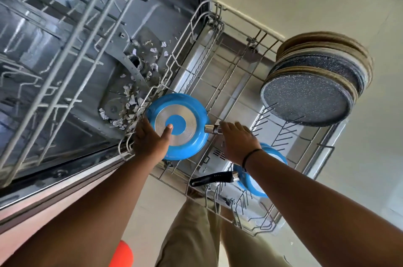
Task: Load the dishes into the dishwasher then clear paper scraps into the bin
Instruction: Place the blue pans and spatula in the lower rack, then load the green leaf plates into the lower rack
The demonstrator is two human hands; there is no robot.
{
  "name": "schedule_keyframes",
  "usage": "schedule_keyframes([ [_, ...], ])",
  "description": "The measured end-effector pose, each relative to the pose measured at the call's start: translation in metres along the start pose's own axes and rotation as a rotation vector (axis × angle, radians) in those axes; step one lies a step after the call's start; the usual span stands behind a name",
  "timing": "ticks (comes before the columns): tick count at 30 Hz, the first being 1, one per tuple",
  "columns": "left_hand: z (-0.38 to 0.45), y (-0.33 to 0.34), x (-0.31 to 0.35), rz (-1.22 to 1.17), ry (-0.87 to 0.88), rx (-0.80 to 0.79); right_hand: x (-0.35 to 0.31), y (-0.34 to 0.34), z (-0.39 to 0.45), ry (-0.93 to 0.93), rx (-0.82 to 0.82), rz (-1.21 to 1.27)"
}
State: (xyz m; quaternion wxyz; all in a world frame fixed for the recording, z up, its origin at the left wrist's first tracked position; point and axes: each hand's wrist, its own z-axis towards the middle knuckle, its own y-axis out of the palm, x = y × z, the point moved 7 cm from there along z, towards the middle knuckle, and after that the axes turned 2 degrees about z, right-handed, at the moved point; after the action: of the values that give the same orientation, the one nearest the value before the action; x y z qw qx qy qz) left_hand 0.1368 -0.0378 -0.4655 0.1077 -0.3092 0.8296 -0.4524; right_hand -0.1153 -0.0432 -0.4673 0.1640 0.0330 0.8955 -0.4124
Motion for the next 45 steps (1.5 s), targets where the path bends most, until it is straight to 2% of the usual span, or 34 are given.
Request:
schedule_keyframes([
  [6, -0.078, -0.026, 0.02, 0.079, 0.243, -0.07, 0.01, -0.051, -0.063, 0.019, 0.017, -0.109],
  [10, -0.162, -0.071, 0.037, 0.179, 0.392, -0.081, 0.004, -0.103, -0.129, 0.01, 0.018, -0.176],
  [13, -0.219, -0.111, 0.038, 0.168, 0.46, -0.046, -0.012, -0.146, -0.178, -0.021, 0.05, -0.214],
  [16, -0.275, -0.163, 0.028, 0.162, 0.491, 0.043, -0.046, -0.187, -0.223, -0.087, 0.081, -0.29],
  [20, -0.329, -0.238, 0.016, 0.142, 0.554, 0.247, -0.116, -0.23, -0.263, -0.232, 0.17, -0.359],
  [26, -0.404, -0.352, -0.024, 0.076, 0.602, 0.528, -0.257, -0.293, -0.33, -0.488, 0.417, -0.479],
  [31, -0.446, -0.427, -0.104, 0.025, 0.598, 0.759, -0.377, -0.317, -0.377, -0.707, 0.699, -0.488],
  [34, -0.457, -0.451, -0.184, -0.002, 0.508, 0.818, -0.455, -0.302, -0.402, -0.773, 0.759, -0.44],
  [40, -0.468, -0.48, -0.344, -0.025, 0.299, 0.836, -0.604, -0.245, -0.437, -0.874, 0.72, -0.452],
  [45, -0.466, -0.49, -0.441, -0.071, 0.128, 0.828, -0.693, -0.203, -0.452, -0.975, 0.659, -0.471],
])
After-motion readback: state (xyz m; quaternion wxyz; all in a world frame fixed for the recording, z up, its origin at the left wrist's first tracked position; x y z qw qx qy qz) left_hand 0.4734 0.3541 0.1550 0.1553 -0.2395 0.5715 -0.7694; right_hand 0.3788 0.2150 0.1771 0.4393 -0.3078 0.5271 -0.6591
